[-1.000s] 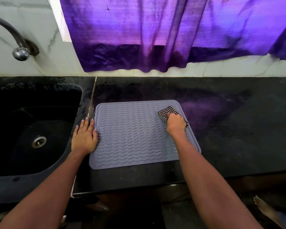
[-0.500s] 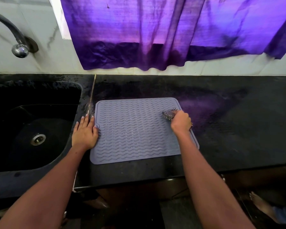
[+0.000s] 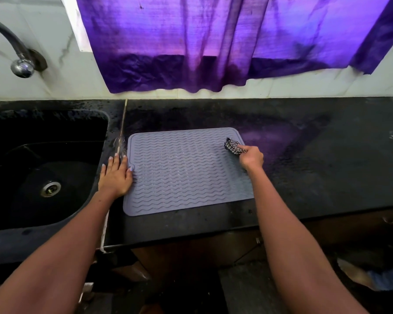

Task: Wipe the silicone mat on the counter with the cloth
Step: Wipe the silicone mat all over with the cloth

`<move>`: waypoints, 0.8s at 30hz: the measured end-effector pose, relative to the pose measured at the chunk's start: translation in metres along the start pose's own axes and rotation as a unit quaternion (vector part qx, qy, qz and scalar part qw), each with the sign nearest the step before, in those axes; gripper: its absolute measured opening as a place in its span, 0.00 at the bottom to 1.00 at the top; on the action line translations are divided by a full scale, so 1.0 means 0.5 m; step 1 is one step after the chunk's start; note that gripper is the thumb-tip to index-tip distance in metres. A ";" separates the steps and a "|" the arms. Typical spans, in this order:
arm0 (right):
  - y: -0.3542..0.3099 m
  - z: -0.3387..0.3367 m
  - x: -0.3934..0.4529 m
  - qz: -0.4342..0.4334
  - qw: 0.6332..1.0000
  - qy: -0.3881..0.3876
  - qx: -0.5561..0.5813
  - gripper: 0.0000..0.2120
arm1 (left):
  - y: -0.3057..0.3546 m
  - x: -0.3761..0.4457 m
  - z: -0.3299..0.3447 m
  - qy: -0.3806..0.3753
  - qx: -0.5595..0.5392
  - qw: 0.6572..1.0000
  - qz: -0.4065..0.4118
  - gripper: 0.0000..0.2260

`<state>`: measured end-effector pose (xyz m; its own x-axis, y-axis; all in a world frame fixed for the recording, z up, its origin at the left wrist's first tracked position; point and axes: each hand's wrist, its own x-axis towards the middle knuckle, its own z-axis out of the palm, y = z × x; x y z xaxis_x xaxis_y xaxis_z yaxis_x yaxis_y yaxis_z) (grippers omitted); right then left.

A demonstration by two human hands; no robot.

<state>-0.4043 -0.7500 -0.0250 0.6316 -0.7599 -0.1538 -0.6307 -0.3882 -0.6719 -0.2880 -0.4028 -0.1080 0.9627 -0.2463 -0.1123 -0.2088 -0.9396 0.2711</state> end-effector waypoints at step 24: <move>0.089 0.011 -0.105 -0.080 0.989 0.050 -0.116 0.21 | 0.023 -0.062 0.009 0.050 -0.010 0.999 -0.019 0.24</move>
<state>-0.4631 -0.7244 -0.0509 0.6916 -0.7220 0.0212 -0.6200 -0.6084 -0.4953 -0.3212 -0.4067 -0.1057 0.9823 -0.1852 -0.0276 -0.1696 -0.9426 0.2877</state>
